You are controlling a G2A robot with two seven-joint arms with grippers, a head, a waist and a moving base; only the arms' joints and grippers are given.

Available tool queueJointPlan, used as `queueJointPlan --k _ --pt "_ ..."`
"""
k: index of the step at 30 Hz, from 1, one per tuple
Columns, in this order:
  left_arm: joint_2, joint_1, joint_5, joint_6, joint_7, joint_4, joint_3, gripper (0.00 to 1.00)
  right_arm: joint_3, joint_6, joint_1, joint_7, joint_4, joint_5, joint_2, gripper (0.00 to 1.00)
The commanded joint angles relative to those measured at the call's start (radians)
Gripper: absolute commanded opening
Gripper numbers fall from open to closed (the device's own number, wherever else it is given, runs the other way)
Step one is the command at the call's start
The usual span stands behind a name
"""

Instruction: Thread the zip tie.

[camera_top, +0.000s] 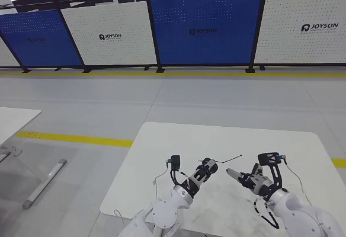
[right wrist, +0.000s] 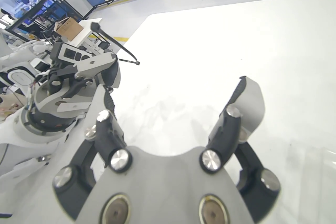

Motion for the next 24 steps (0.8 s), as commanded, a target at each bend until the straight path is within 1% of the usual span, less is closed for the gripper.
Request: queueJointPlan --k 1,6,9,11,14,15,16,22,24 --pt "0.000 0.000 0.000 0.000 0.000 0.000 0.000 0.00 0.015 -0.014 0.003 0.022 -0.002 0.001 0.003 1.00" --pt "0.000 0.000 0.000 0.000 0.000 0.000 0.000 0.00 0.018 -0.015 0.004 0.026 -0.002 -0.002 0.004 1.00" --pt "-0.003 0.001 -0.063 0.016 -0.008 0.002 -0.007 0.00 0.018 -0.015 0.004 0.026 -0.002 -0.002 0.004 1.00" --pt "-0.004 0.000 -0.109 0.041 -0.033 0.002 -0.010 0.00 0.018 -0.015 0.004 0.026 -0.002 -0.002 0.004 1.00" --pt "-0.003 0.004 -0.200 0.085 -0.095 -0.002 -0.022 0.00 0.018 -0.015 0.004 0.026 -0.002 -0.002 0.004 1.00" --pt "-0.002 0.003 -0.221 0.104 -0.115 -0.004 -0.031 0.00 0.018 -0.015 0.004 0.026 -0.002 -0.002 0.004 1.00" --pt "-0.001 0.006 -0.241 0.114 -0.129 -0.007 -0.034 0.00 0.018 -0.015 0.004 0.026 -0.002 -0.002 0.004 1.00" --pt "-0.001 0.006 -0.246 0.116 -0.133 -0.008 -0.036 0.00 0.018 -0.015 0.004 0.026 -0.002 -0.002 0.004 1.00" --pt "-0.001 0.006 -0.246 0.116 -0.133 -0.008 -0.036 0.00 0.012 -0.016 -0.005 0.006 -0.007 -0.007 0.004 1.00"
